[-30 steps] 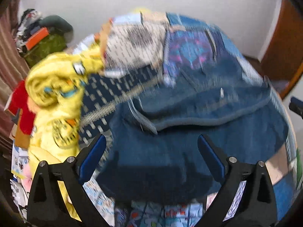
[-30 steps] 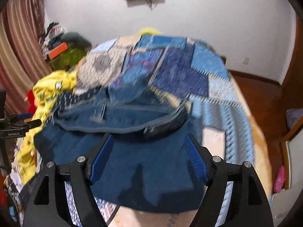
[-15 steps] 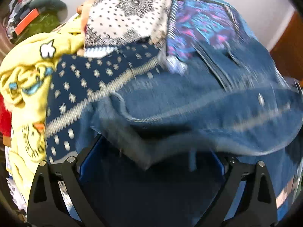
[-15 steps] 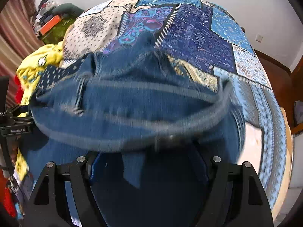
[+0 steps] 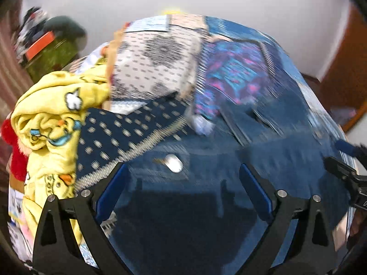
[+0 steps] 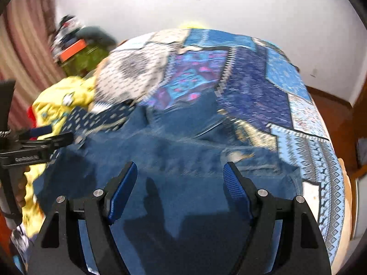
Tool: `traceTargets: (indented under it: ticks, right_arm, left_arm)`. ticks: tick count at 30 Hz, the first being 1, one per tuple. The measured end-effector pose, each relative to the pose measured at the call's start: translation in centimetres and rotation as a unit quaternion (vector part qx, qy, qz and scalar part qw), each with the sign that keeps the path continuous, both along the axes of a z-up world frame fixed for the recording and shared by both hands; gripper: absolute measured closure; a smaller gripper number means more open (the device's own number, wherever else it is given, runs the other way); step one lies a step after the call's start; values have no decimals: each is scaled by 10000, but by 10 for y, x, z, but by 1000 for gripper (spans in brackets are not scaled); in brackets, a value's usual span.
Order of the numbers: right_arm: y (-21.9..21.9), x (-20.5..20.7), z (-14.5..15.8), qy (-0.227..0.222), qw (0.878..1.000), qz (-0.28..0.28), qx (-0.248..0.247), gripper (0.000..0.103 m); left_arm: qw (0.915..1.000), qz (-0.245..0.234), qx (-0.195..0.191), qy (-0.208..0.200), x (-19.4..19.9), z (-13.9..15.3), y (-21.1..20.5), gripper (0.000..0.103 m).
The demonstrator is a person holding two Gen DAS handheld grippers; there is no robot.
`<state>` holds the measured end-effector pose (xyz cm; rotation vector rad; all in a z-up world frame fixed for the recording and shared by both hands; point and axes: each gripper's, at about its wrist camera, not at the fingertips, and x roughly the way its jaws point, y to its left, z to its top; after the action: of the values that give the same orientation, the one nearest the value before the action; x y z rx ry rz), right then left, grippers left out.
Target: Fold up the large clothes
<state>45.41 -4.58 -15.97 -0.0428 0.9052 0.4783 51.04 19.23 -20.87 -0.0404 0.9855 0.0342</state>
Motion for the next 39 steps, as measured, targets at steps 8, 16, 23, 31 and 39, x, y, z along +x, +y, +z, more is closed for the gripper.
traceTargets:
  ticks: [8, 16, 23, 31, 39]
  right_arm:
    - [-2, -41, -40, 433, 9966, 379, -590, 28]
    - [-72, -65, -38, 517, 9967, -83, -625, 22]
    - [-122, -81, -36, 673, 9918, -692, -838, 20]
    - [-152, -95, -15, 606, 9894, -1065, -780, 20]
    - [-146, -101, 0, 285, 9928, -1079, -445, 20]
  left_arm:
    - [9965, -448, -59, 698, -52, -56, -28, 5]
    - [9991, 24, 60, 412, -106, -59, 7, 5]
    - [9960, 736, 111, 499, -145, -52, 49, 5]
    - [9764, 1875, -1041, 254, -202, -35, 104, 5]
    - [9356, 1801, -3032, 183, -206, -58, 81, 5]
